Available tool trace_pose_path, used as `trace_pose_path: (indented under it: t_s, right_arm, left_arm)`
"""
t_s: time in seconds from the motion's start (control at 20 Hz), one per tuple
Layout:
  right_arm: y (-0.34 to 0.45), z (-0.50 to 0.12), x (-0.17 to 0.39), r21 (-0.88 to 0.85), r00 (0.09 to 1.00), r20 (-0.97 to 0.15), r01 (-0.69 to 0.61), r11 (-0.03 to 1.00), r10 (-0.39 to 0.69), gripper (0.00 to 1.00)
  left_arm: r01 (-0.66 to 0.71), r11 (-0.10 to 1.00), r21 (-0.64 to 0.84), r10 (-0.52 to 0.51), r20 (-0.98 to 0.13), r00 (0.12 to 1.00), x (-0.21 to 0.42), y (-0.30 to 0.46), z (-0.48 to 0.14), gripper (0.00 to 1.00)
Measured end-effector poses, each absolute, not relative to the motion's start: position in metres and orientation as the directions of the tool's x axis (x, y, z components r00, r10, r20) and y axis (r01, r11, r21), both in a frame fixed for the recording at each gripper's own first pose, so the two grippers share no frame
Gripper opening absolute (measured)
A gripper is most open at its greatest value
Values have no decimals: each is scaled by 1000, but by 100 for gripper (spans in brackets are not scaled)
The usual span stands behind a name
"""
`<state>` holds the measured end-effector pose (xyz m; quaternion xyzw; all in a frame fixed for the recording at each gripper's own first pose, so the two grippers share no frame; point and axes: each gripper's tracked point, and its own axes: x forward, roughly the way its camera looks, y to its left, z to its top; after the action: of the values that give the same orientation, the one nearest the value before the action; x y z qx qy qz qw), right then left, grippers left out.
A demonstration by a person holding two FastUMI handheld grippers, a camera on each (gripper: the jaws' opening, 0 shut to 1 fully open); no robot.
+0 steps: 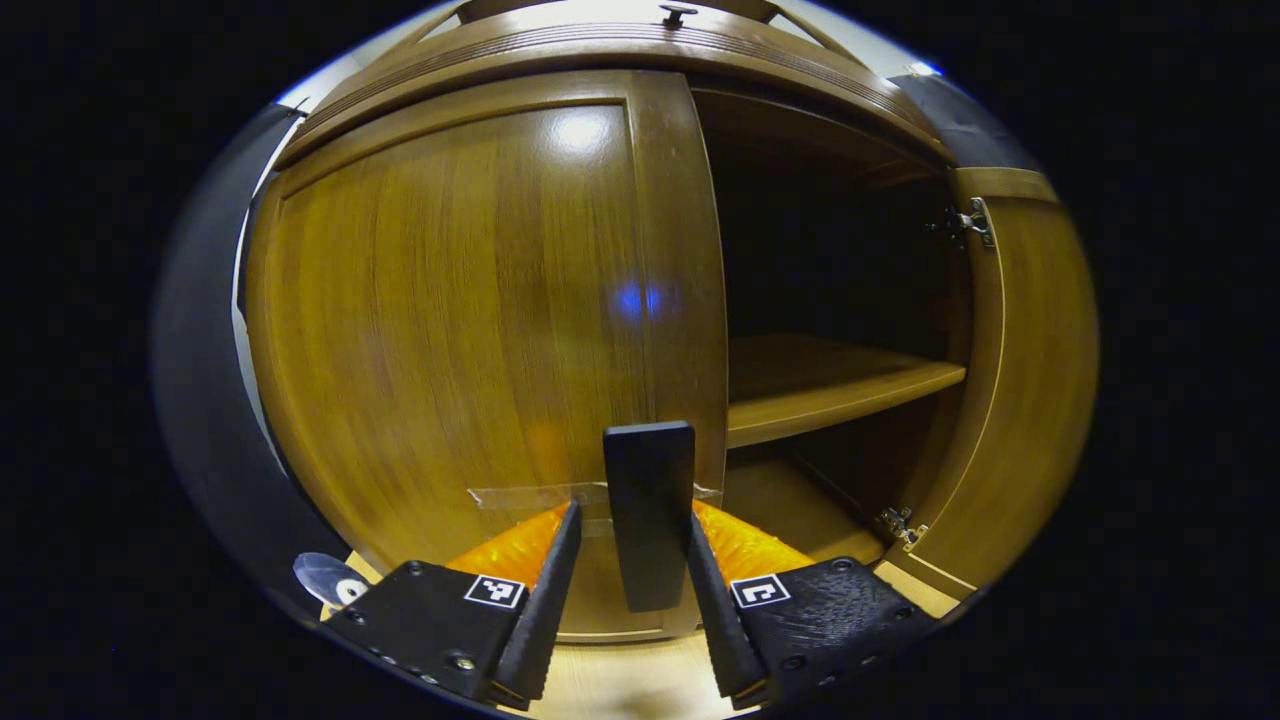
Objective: Open the right door of the double-door shoe cabinet with the right hand, and open the left door with the left hand.
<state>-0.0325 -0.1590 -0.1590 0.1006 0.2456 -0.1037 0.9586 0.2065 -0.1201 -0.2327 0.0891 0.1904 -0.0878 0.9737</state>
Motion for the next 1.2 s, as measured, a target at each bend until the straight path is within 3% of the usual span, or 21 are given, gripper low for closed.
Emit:
trace_pose_path:
  t_s: [0.05,0.1,0.15,0.2,0.25,0.35,0.5,0.55,1.2]
  right_arm:
    - [-156,-161,-31,136,855,-500,239,961,-142,23]
    - [-154,-164,-31,129,850,-508,232,964,-137,34]
    - [-152,-165,-30,120,849,-510,230,966,-138,44]
    - [-151,-165,-29,114,848,-512,225,968,-137,46]
    - [-150,-165,-30,110,847,-513,224,968,-138,47]
    - [-147,-164,-29,110,848,-515,214,971,-128,48]
    - [-147,-166,-30,104,844,-521,210,972,-127,48]
    - [-147,-167,-30,103,844,-522,210,972,-127,49]
    - [-137,-187,-30,91,824,-562,149,985,-72,49]
  left_arm:
    - [211,967,144,-141,-387,911,208,-121,-233,69]
    - [217,967,138,-149,-387,910,208,-121,-233,69]
    - [218,967,133,-151,-390,908,207,-121,-233,56]
    - [241,964,114,-180,-390,903,206,-126,-232,56]
    - [245,964,101,-188,-394,900,204,-131,-233,48]
    - [235,966,109,-175,-393,903,207,-131,-235,31]
    - [226,971,83,-177,-392,903,207,-131,-235,31]
    - [228,970,81,-179,-393,902,205,-130,-234,24]
    - [235,971,50,-197,-393,898,175,-122,-229,24]
